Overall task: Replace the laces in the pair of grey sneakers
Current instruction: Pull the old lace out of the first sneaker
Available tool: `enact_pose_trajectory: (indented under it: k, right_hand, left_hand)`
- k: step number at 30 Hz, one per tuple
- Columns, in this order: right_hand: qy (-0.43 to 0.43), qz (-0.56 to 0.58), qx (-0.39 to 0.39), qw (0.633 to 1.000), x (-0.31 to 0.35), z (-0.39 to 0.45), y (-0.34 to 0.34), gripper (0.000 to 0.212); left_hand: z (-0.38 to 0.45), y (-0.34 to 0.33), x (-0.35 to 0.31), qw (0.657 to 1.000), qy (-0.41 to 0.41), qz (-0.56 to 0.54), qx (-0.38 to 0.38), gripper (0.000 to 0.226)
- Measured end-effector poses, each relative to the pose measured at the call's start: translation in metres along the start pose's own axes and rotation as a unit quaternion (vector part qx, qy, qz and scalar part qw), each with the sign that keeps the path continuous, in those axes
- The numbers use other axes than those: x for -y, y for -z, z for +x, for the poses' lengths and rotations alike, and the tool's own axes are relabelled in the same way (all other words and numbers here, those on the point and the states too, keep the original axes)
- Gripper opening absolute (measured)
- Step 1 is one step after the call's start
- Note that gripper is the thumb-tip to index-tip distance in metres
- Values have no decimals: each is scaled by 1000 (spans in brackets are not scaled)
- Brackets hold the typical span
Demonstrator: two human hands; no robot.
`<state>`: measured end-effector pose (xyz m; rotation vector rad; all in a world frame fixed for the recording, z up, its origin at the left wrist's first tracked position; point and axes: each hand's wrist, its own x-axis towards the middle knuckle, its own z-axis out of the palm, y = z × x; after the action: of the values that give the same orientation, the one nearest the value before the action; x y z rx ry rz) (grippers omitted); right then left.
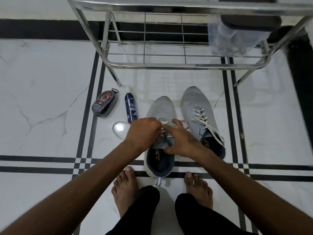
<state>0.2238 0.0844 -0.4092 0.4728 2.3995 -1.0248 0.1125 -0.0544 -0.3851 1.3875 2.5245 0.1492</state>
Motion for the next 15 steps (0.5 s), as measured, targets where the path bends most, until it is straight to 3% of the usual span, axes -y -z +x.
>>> enact_pose_trajectory:
  k: [2,3,5,6,7,8,10,11,13,15]
  right_hand:
    - [-9,2,3,1000,-1,-1,2,100]
    - [-13,2,4,1000,-2,-2,2,101]
    - [-17,3,2,1000,-4,-4,2,101]
    - [-19,4,1,1000,-4,-4,2,101]
    - [-21,2,2,1000,-5,-5,1,100]
    - [-22,0,3,1000,-5,-4,0,101]
    - [-22,-4,1,1000,-5,-1,-2,101]
    - [-20,-8,-1,1000,-5,0,-2,101]
    - [-16,-19,-3,1000,-6,1,-4,100]
    - [-13,-23,-4,1000,-7,3,-4,98]
  left_hand:
    - [1,0,12,992,85,-92,-26,17]
    - [-1,2,24,964,163,-209,-31,17]
    - [-12,2,45,823,305,-478,-38,21]
    - [-19,2,51,779,345,-522,-35,22]
    - [-25,1,52,794,359,-490,-33,21]
    - [-30,-3,50,843,349,-406,-50,20]
    - [-31,-4,38,939,220,-226,-136,19]
    - [-27,-1,29,963,123,-177,-162,20]
    - [-12,2,9,990,-15,-105,-93,26]
    - [1,1,-11,999,-24,-24,19,29]
